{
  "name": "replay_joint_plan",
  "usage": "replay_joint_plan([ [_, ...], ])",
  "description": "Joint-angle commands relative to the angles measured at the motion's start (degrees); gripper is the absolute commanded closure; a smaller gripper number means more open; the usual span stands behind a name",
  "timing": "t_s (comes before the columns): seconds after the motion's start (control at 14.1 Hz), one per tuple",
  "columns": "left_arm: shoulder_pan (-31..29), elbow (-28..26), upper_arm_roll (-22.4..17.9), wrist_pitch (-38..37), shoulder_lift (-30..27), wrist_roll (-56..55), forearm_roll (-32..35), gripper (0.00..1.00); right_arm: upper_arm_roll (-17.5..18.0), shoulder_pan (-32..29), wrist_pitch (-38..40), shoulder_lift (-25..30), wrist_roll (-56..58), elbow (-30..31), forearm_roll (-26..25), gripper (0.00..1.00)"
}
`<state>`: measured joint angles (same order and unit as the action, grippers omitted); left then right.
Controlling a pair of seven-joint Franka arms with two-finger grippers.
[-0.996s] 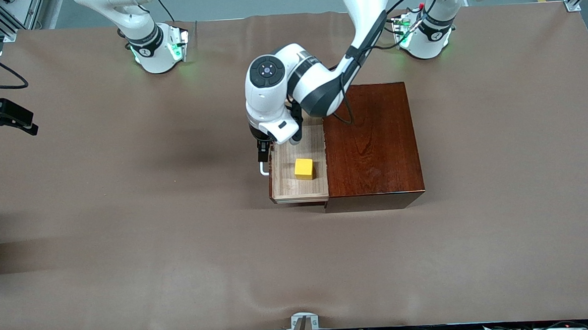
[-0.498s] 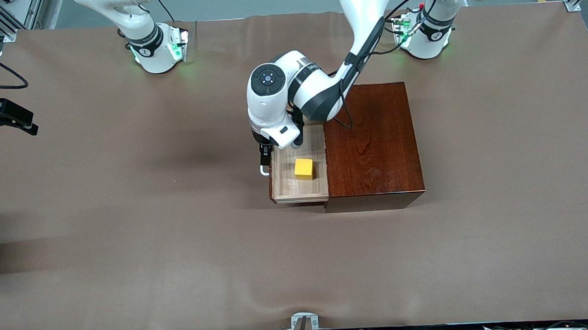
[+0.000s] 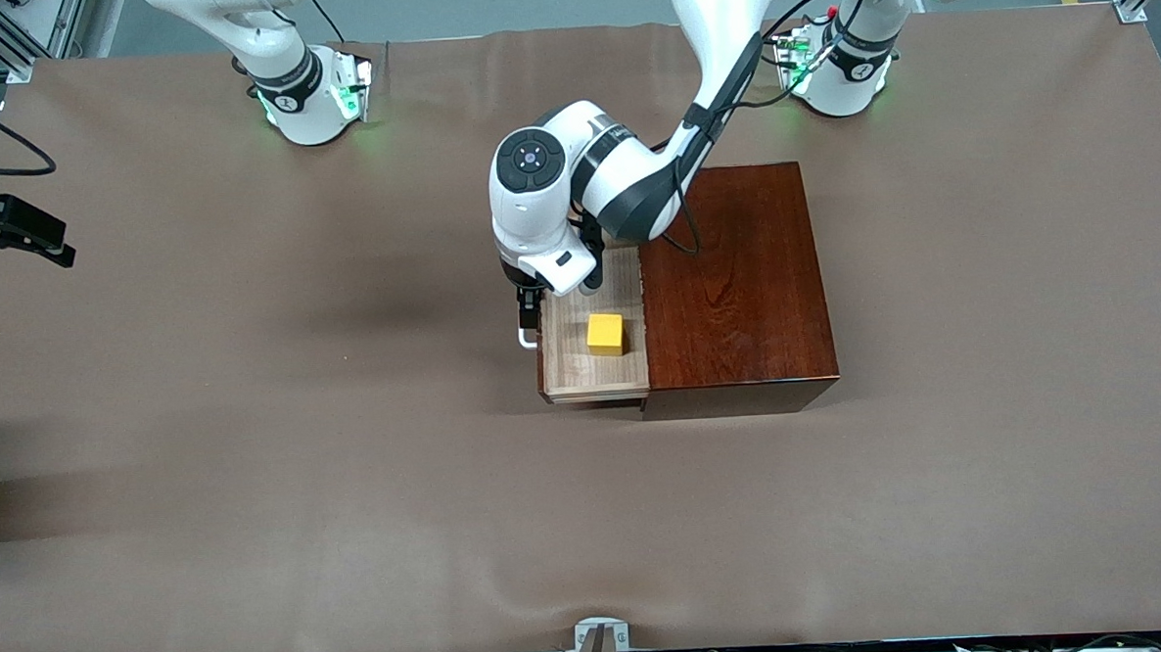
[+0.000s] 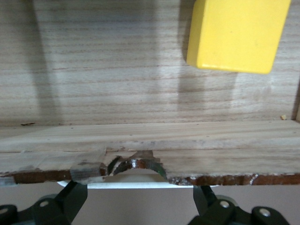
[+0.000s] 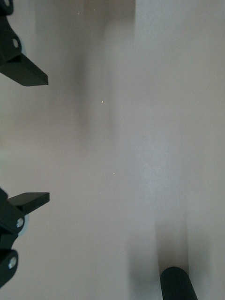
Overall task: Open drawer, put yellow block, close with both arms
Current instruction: 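Push the drawer into the wooden box with the left gripper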
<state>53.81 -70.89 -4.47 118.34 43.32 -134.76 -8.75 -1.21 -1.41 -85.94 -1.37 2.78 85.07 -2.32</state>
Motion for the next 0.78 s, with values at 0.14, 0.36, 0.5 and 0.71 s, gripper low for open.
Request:
replay_joint_plan([
  [0.14, 0.59, 0.23, -1.68, -9.43, 0.01, 0.11, 8.47, 0.0, 1.04, -1.32, -0.01, 0.41, -0.49, -0.08, 1.09, 0.0],
  [0.36, 0.42, 0.23, -2.55, -13.39, -0.16, 0.02, 11.65, 0.0, 1.04, -1.41, -0.02, 0.49, -0.49, -0.08, 1.09, 0.0],
  [0.5, 0.59, 0.31, -4.31, -15.76, -0.34, 0.02, 11.56, 0.0, 1.04, -1.32, -0.02, 0.49, -0.49, -0.08, 1.09, 0.0],
  [0.71, 0.41, 0.23, -5.37, -19.36, -1.31, -0.07, 11.56, 0.0, 1.04, -1.32, -0.02, 0.41, -0.49, -0.08, 1.09, 0.0],
])
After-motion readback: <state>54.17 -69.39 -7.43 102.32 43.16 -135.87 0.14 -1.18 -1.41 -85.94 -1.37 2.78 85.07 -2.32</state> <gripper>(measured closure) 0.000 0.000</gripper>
